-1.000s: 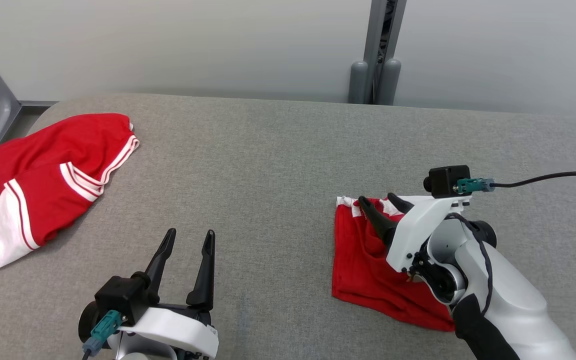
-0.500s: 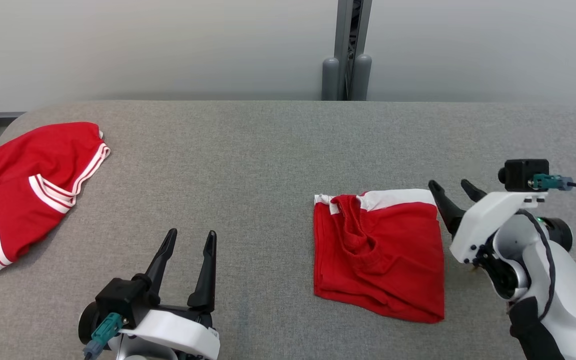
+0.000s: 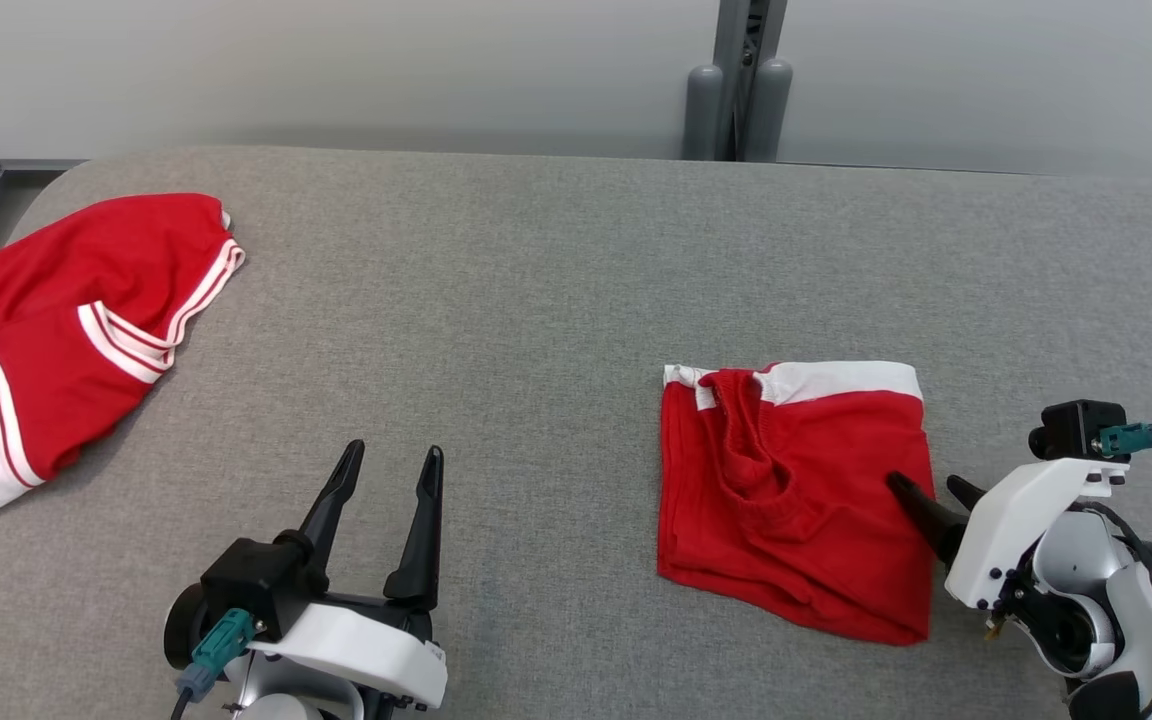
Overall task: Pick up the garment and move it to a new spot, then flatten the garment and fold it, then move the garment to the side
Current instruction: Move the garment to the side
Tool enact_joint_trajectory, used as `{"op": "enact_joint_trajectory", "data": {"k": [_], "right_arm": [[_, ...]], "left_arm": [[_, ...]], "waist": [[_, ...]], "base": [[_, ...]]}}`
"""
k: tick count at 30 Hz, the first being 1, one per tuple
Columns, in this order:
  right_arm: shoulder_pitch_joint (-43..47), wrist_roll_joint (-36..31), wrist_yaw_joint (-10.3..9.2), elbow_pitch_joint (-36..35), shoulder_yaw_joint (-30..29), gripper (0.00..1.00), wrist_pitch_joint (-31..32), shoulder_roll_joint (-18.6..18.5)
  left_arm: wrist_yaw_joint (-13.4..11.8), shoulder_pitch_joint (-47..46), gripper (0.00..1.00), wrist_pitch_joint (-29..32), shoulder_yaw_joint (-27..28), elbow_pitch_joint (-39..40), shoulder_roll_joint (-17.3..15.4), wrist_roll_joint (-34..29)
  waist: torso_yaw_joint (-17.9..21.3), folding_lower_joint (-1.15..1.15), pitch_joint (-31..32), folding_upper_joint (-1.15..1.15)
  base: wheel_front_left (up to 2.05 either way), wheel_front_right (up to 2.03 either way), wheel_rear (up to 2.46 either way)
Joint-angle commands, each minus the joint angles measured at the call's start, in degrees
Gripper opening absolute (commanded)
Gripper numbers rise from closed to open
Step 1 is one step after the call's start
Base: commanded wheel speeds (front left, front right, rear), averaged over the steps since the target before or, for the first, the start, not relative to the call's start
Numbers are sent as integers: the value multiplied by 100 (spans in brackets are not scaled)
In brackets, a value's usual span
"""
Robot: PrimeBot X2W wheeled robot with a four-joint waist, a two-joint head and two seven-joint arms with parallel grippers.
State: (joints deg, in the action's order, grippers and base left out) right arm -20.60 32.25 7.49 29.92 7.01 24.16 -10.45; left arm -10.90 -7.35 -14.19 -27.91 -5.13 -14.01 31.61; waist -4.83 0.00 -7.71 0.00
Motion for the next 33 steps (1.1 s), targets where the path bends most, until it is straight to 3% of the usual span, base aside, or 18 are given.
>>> {"op": "enact_joint_trajectory", "data": {"k": [1, 7, 8, 9, 11, 12, 13, 14, 23, 33], "right_arm": [[31, 70, 1, 0, -39, 100, 56, -12], [-31, 459, 1, 234, -221, 100, 355, 105], [-51, 496, 1, 270, -236, 84, 377, 122], [-73, 511, 1, 306, -247, 53, 389, 130], [-119, 518, 1, 338, -219, 36, 380, 123], [-149, 494, 1, 339, -189, 24, 326, 101], [-184, 470, 1, 338, -154, 5, 278, 81], [-216, 442, 1, 353, -123, 0, 236, 55], [-504, 248, 0, 455, 284, 0, -178, -233], [-957, 166, 0, 554, 686, 0, -321, -473]], "left_arm": [[12, -69, 100, -8, 2, -16, -19, -50], [21, -80, 100, -18, -12, -51, -34, -45], [22, -78, 100, -18, -11, -52, -37, -43], [20, -75, 100, -20, -11, -51, -42, -43], [10, -66, 100, -27, -7, -39, -53, -48], [2, -64, 100, -29, -4, -30, -60, -54], [-7, -67, 100, -31, -4, -19, -66, -54], [-10, -77, 100, -32, -10, -6, -72, -56], [-11, -170, 100, 25, -109, 142, -114, -157], [-64, -273, 100, 89, -151, 301, -166, -221]], "waist": [[-62, 0, -24, 0], [-222, 0, -31, 0], [-238, 0, -29, 0], [-248, 0, -29, 0], [-259, 0, -31, 0], [-258, 0, -32, 0], [-252, 0, -35, 0], [-242, 0, -38, 0], [91, 0, -95, 0], [1072, 0, -261, 0]], "base": [[0, 0, 0], [0, 0, 0], [0, 0, 0], [0, 0, 0], [0, 0, 0], [0, 0, 0], [0, 0, 0], [0, 0, 0], [0, 0, 0], [0, 0, 0]]}}
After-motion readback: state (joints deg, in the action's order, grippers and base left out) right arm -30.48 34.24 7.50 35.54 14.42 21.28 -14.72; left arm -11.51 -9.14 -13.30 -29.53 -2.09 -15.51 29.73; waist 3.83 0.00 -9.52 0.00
